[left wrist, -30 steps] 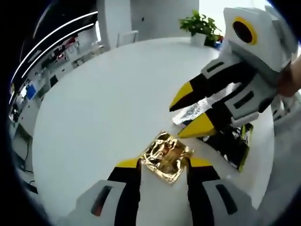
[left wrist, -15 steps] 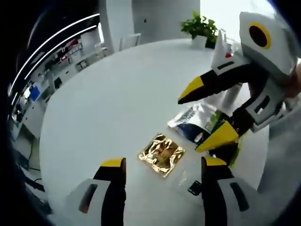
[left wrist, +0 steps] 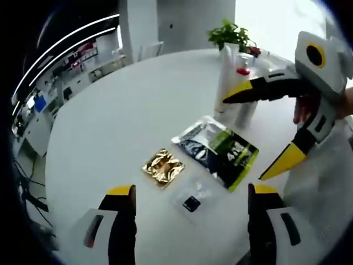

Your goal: Arrange the skincare products in the storage area until every visible bottle or jar stands upright without overlapping.

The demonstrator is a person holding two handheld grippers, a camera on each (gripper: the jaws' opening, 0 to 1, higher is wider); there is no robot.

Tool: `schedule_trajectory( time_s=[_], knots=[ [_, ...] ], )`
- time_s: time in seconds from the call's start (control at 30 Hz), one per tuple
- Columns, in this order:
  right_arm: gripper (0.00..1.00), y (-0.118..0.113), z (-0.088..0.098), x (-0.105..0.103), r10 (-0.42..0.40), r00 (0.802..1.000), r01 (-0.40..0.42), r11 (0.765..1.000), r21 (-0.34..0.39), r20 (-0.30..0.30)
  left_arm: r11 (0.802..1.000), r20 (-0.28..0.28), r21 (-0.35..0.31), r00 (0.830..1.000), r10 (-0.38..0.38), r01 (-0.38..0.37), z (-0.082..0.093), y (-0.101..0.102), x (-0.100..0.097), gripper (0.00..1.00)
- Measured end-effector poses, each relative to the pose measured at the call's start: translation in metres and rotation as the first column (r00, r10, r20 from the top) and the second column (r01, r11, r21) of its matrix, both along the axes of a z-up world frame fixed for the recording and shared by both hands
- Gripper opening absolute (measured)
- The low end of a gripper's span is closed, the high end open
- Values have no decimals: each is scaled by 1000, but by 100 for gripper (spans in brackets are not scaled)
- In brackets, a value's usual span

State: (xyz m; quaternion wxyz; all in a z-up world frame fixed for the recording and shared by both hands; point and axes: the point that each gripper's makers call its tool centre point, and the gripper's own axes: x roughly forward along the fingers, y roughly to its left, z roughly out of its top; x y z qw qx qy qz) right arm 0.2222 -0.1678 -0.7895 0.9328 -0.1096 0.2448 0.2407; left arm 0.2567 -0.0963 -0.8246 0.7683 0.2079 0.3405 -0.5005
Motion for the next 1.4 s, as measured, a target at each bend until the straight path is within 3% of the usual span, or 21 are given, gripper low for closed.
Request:
schedule_trajectory(
  time_s=[0.13, 0.37, 0.5, 0.7, 1.1, 1.23, 1.4],
  knots=[
    [79, -12, 6, -22, -36, 999, 36, 999, 9, 10, 1000, 27, -4, 1000, 13, -12, 4, 6, -9, 95],
    [87, -49, 5, -62, -167, 986, 168, 985, 40, -17, 999, 10, 0, 999, 42, -42, 4, 23, -31, 97],
    [92, -66, 9, -74, -224, 974, 225, 973, 55, -17, 995, -21, -57, 997, 76, -77, 10, 28, -44, 97],
    [96, -90, 20, -88, -315, 949, 314, 945, 94, -4, 989, -35, -78, 991, 125, -128, 18, 43, -55, 97],
    [99, -88, 19, -112, -404, 914, 401, 895, 192, -29, 966, -43, -112, 972, 229, -233, 29, 77, -66, 97],
    [99, -83, 7, -118, -409, 911, 411, 895, 175, -48, 961, -53, -105, 967, 251, -255, 20, 86, -71, 97],
    [99, -90, 8, -116, -433, 900, 434, 880, 193, -49, 965, -34, -118, 972, 232, -235, 25, 81, -71, 97]
  ],
)
